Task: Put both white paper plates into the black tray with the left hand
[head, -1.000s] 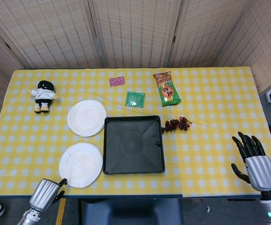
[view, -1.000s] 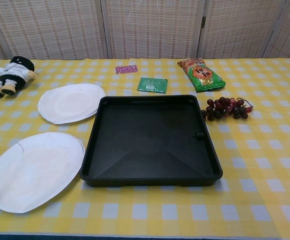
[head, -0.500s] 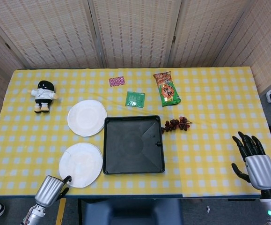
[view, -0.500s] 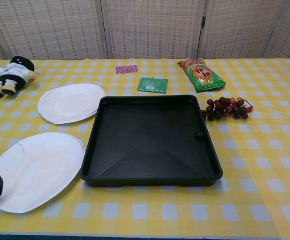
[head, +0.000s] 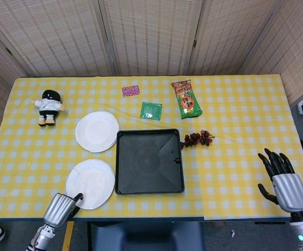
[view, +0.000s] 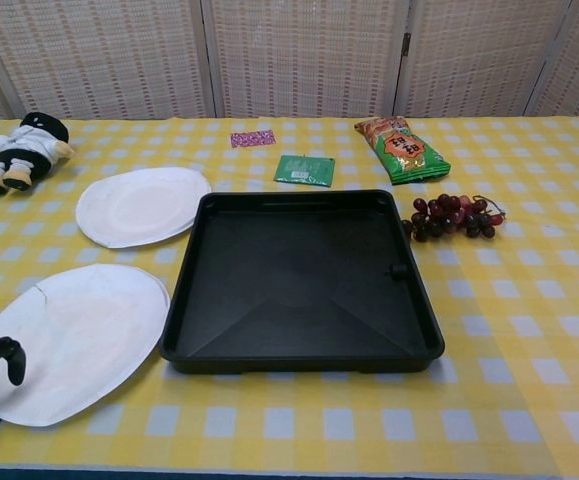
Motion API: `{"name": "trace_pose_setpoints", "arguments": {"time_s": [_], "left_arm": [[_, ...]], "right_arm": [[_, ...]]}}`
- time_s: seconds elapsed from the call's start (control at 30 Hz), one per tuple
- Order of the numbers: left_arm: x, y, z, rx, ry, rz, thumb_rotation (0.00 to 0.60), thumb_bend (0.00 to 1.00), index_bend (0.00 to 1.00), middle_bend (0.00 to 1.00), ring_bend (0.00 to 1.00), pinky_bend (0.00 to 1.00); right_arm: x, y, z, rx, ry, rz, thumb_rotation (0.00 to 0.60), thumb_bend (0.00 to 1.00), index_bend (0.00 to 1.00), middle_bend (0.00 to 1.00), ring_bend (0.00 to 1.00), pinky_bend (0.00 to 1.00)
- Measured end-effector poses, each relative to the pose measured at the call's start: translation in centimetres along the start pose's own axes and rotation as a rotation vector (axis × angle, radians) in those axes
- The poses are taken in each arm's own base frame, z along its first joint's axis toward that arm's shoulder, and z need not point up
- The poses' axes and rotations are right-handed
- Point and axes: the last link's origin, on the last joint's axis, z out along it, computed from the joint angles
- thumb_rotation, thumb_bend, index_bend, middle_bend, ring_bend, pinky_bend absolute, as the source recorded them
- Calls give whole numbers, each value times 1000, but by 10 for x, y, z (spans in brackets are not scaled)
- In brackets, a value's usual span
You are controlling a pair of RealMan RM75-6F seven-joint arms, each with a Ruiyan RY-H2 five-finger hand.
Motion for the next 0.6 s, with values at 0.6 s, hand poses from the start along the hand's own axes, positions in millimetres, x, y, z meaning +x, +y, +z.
{"name": "trace_pose_setpoints", "arguments": {"time_s": [0.6], "left_arm": [[0, 3, 7, 8, 91, -75, 600, 477, 624, 1000, 1000, 1000]], "right_arm": [[-3, -1, 2, 8, -24, 2, 600, 365, 0, 0, 0, 0]]}}
